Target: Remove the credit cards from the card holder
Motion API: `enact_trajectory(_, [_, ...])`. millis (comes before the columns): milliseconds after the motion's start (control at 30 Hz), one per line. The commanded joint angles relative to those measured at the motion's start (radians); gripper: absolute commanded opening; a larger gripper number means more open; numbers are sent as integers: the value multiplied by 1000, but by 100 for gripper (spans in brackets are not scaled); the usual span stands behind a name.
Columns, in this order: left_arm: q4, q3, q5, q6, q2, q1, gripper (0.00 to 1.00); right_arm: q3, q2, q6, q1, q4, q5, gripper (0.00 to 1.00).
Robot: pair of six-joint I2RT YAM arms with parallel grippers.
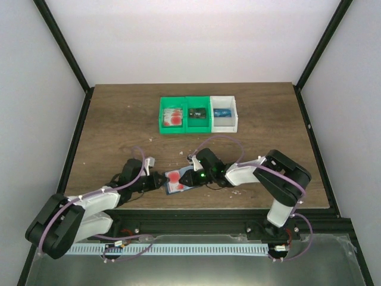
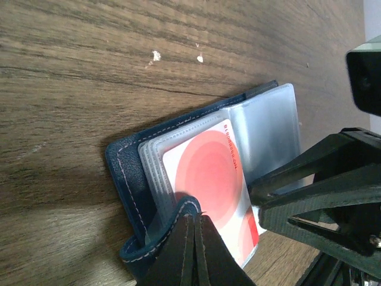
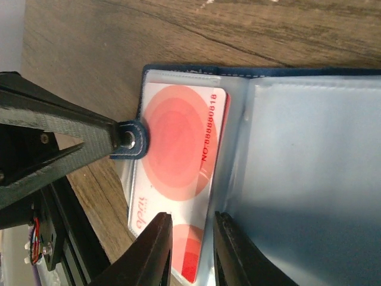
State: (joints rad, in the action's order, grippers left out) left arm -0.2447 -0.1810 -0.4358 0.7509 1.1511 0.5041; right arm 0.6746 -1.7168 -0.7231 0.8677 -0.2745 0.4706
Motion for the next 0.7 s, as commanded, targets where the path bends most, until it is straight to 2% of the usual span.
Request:
enact_trajectory(0, [18, 19, 31, -19, -27, 2, 0, 29, -34, -4, 11, -22, 6, 21])
enact_trajectory(433, [-34, 52, 23, -8, 11, 2, 0, 19, -59, -38, 11, -85, 38, 20])
enact_trajectory(667, [-31, 54, 29, -14, 7, 2, 0, 5, -47, -45, 11, -101, 26, 10])
